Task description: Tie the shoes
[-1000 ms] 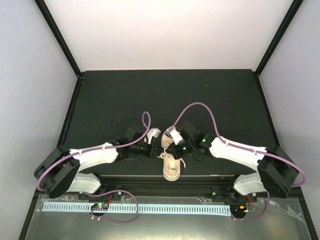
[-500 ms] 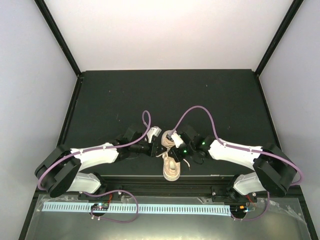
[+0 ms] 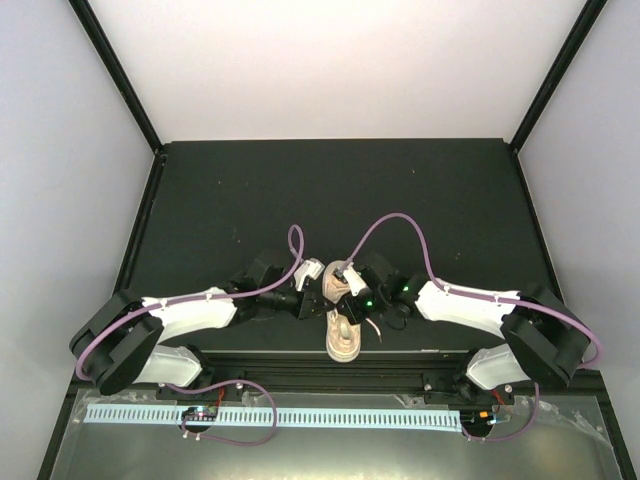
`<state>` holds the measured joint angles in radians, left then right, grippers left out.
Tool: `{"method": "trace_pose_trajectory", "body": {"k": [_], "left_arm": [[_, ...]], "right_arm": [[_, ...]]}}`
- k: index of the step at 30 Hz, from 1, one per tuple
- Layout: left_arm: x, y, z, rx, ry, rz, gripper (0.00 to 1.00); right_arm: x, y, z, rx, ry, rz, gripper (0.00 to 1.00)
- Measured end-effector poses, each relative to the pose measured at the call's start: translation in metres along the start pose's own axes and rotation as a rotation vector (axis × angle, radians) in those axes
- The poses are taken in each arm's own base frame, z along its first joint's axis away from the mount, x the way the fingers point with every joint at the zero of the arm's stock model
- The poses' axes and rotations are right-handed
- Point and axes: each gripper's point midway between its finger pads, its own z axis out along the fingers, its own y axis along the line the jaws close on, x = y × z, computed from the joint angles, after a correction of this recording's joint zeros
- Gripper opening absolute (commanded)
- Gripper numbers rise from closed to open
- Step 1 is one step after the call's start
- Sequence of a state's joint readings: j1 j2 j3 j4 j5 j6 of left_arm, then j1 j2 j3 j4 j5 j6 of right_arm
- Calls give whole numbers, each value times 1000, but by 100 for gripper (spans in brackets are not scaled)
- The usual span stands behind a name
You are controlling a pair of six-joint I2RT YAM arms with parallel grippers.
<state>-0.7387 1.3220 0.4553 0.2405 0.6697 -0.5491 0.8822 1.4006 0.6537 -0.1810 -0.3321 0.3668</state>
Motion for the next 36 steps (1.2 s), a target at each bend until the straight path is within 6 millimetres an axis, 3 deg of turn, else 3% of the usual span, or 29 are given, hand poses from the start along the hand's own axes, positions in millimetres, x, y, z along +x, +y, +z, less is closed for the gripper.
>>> {"method": "trace_pose_trajectory", "body": {"k": [6,9,12,17,25,36], "left_arm": [[-4,-1,-11,-19,-21,20,42],[-17,-3,-23,-38,-79,36,48],[-24,1,-29,-68,-110,20,47],[-28,17,-26,-128,-90,-45,37],[-5,45,-13,-201,13,-152,30],[1,46,-5,-164,48,-173,28]], "right_arm": [[0,-2,1,4,-9,7,2],[1,-2,1,4,-12,6,2],[1,-2,1,3,-15,5,2],[1,-2,0,3,-20,5,2],[1,-2,-1,3,-22,7,2],[1,-2,-1,3,-22,7,2]]}}
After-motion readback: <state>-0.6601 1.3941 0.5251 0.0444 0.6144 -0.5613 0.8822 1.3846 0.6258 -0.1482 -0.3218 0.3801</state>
